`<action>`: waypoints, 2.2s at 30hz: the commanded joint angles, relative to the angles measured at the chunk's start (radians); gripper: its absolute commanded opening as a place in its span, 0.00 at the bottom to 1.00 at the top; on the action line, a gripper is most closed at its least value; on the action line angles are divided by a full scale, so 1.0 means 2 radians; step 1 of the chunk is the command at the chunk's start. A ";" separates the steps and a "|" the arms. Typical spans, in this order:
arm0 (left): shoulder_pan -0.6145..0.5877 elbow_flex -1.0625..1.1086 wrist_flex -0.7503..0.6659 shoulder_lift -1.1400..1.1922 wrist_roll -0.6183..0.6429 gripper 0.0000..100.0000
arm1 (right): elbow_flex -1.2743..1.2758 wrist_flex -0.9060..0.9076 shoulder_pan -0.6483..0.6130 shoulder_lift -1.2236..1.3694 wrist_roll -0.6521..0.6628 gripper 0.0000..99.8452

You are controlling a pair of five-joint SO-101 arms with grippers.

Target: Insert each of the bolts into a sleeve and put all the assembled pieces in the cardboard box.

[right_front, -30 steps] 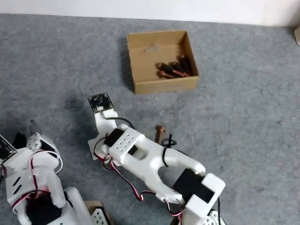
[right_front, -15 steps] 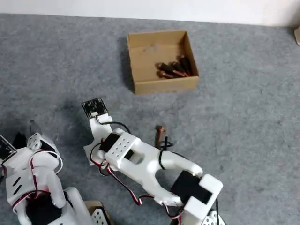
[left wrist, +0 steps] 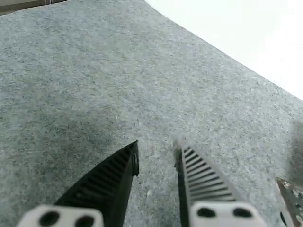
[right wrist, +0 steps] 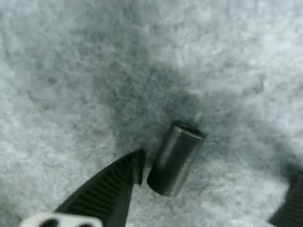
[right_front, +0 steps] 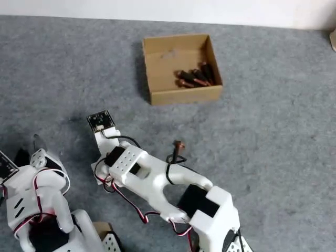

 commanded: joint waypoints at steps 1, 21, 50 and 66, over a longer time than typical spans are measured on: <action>-0.003 -0.003 -0.008 -0.005 0.002 0.14 | -0.014 0.001 0.008 0.001 -0.005 0.25; -0.003 -0.003 -0.008 -0.005 0.002 0.14 | -0.011 0.003 0.008 -0.002 -0.005 0.00; -0.002 -0.002 -0.008 -0.005 0.004 0.14 | -0.109 0.142 0.000 0.015 -0.002 0.02; -0.002 -0.002 -0.008 -0.005 0.004 0.14 | -0.109 0.172 -0.010 0.014 -0.005 0.27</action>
